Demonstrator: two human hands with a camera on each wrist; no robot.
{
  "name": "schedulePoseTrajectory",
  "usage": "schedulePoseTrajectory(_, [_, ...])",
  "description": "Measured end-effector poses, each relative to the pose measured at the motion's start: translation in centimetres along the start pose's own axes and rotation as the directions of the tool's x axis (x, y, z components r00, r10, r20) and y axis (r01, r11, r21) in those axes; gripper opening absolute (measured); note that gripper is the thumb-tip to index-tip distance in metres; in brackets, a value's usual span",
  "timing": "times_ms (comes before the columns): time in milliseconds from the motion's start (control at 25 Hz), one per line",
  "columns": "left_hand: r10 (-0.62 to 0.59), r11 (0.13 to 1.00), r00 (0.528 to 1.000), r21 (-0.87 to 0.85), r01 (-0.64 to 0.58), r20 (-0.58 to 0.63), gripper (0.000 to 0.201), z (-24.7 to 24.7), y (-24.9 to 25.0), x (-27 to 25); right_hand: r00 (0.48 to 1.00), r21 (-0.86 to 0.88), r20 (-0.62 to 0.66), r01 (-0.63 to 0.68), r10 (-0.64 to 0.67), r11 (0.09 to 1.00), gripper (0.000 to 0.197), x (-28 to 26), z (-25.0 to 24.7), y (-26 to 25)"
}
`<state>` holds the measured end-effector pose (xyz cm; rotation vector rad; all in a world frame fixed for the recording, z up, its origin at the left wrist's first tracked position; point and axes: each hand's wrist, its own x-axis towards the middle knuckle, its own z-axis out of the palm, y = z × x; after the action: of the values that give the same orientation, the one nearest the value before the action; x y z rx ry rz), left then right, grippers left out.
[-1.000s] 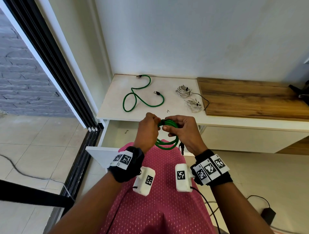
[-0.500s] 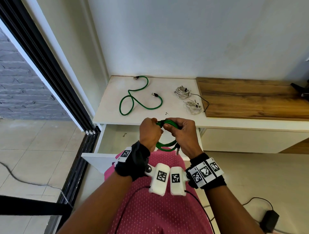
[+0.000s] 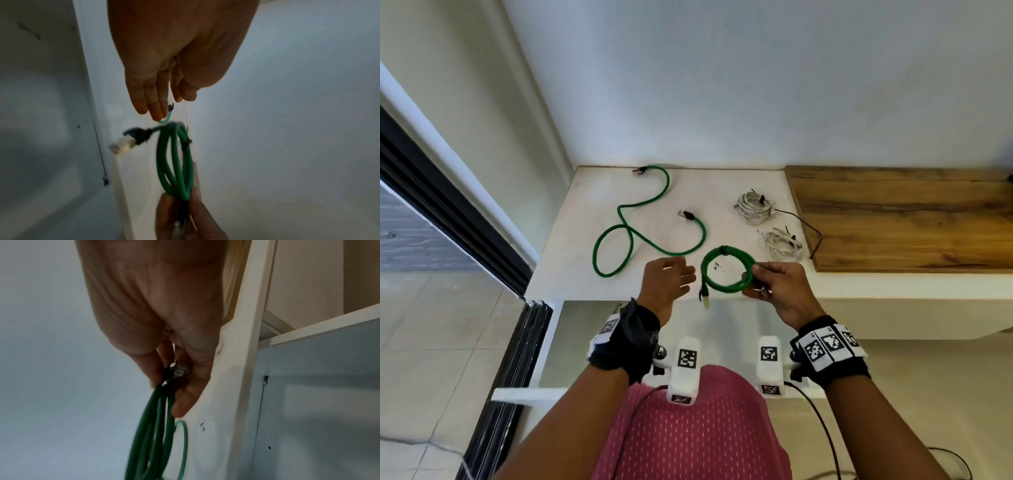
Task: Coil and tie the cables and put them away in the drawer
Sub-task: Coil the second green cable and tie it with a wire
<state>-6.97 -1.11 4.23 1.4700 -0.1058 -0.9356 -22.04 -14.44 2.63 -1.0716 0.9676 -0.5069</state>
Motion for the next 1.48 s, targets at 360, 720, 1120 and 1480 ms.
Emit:
schedulePoseTrajectory(360, [0.231, 0.967, 0.904, 0.190, -0.172, -0.359, 0.015, -7.2, -0.4, 6.5, 0.908, -0.435, -0.398, -0.065, -0.127, 0.898, 0.041, 9.9, 1.8, 2.9])
schedulePoseTrajectory(720, [0.150, 0.975, 0.864, 0.218, -0.048, -0.481, 0.035, -11.2, -0.1, 5.5, 0.875, -0.927, 0.160, 0.293, -0.458, 0.236, 0.022, 5.4, 6.9, 0.0])
schedulePoseTrajectory(1120, [0.377, 0.923, 0.845, 0.236, -0.305, -0.380, 0.030, -17.8, 2.3, 4.6, 0.850, -0.873, 0.488, 0.472, -0.197, -0.125, 0.023, 8.5, 12.8, 6.0])
schedulePoseTrajectory(1480, [-0.038, 0.997, 0.993, 0.067, 0.046, -0.108, 0.036, -14.7, 2.3, -1.6, 0.761, -0.406, 0.585, 0.575, -0.281, 0.711, 0.013, -2.0, 15.3, 1.3])
